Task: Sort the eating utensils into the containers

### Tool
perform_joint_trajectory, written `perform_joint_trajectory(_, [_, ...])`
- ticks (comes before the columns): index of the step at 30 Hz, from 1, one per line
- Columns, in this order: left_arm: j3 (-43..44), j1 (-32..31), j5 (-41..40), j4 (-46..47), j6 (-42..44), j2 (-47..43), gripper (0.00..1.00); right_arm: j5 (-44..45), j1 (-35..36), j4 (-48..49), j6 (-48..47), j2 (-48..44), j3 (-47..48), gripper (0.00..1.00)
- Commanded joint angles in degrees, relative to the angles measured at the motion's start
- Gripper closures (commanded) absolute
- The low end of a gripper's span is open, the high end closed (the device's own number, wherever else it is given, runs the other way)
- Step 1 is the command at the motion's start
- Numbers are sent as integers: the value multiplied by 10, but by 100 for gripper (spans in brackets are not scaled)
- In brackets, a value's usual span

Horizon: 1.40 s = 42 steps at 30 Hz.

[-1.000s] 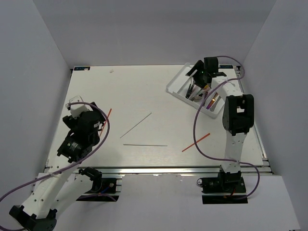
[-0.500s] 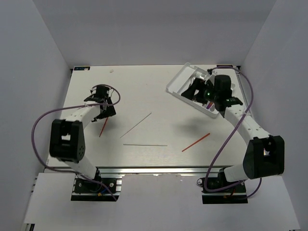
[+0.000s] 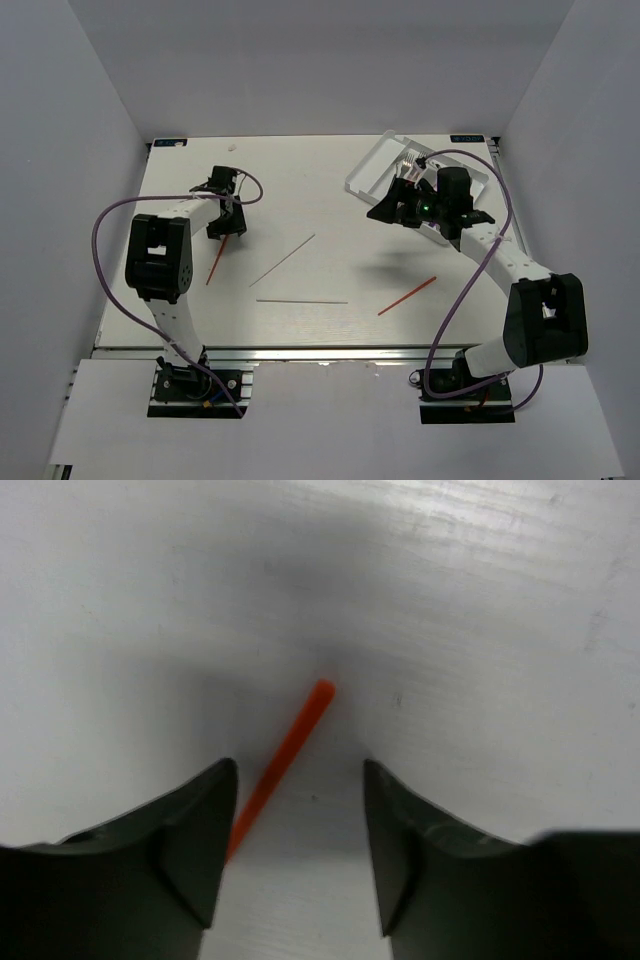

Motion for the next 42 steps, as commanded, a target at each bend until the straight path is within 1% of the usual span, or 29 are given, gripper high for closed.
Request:
perform_joint_trajectory(1, [23,1,-12,-25,23,10,40,-21,2,26,-17,-22,-6,18])
perform_joint_trajectory(3, [31,2,-6,-34,32,17,42,-19,3,32,-17,-29,-12,18])
perform_joint_trajectory(4, [32,1,-3,-36,38,17,46,-17,3,32,-18,-29,-13,17])
perform_joint_trajectory(5, [33,1,-4,-36,43,17,47,-17,3,31,-18,-30,-12,18])
perform_joint_trajectory(7, [31,2,-14,-38,44,17,56,-15,3,31,-18,-29,-12,18])
perform_joint_trajectory(11, [16,1,-12,-35,43,23,67,-16,2,31,-16,-33,-13,18])
perform_joint_trajectory(13, [10,1,-9,-37,43,30,75,-12,3,29,-17,-38,-13,18])
perform_joint_trajectory(16, [-4,1,2,-35,33,35,91,-11,2,28,-20,-45,-15,18])
perform_joint_trajectory(17, [-7,1,6,-33,27,36,94,-13,2,29,-20,-48,-15,17])
perform_joint_trajectory(18, [-12,1,6,-33,25,36,100,-23,3,34,-19,-48,-17,17])
perform_joint_trajectory(22, [-5,-3,8,-39,12,35,100,-52,2,53,-14,-47,-25,17])
perform_joint_trajectory(25, [-2,-9,17,-35,0,8,100,-62,1,73,-1,-43,-33,17])
perform_joint_trajectory(31, [1,-17,83,9,-30,-92,100,-67,-1,91,14,-36,-42,16])
perform_joint_trajectory(33, [6,-22,100,15,-34,-120,100,-86,-1,101,16,-35,-44,16])
perform_joint_trajectory(34, [6,-23,107,17,-37,-128,100,-96,-1,111,21,-33,-48,16])
perform_joint_trajectory(36, [8,-24,128,25,-48,-154,100,-146,4,169,41,-23,-63,16])
perform_joint_trajectory(37, [5,-24,153,30,-63,-164,100,-156,9,199,71,-21,-71,17])
perform_joint_trajectory(38, [-2,-27,169,46,-73,-172,100,-158,19,247,82,-17,-76,17])
perform_joint_trajectory(39, [-8,-31,189,58,-83,-182,100,-151,51,264,89,-13,-76,17])
perform_joint_trajectory(40, [-16,-32,235,72,-116,-200,100,-135,69,266,90,-9,-67,17])
perform_joint_trajectory(41, [-43,-38,265,124,-137,-208,100,-99,91,264,81,3,-56,18])
perform_joint_trajectory(42, [-56,-40,294,149,-156,-217,100,-79,131,260,76,10,-44,19])
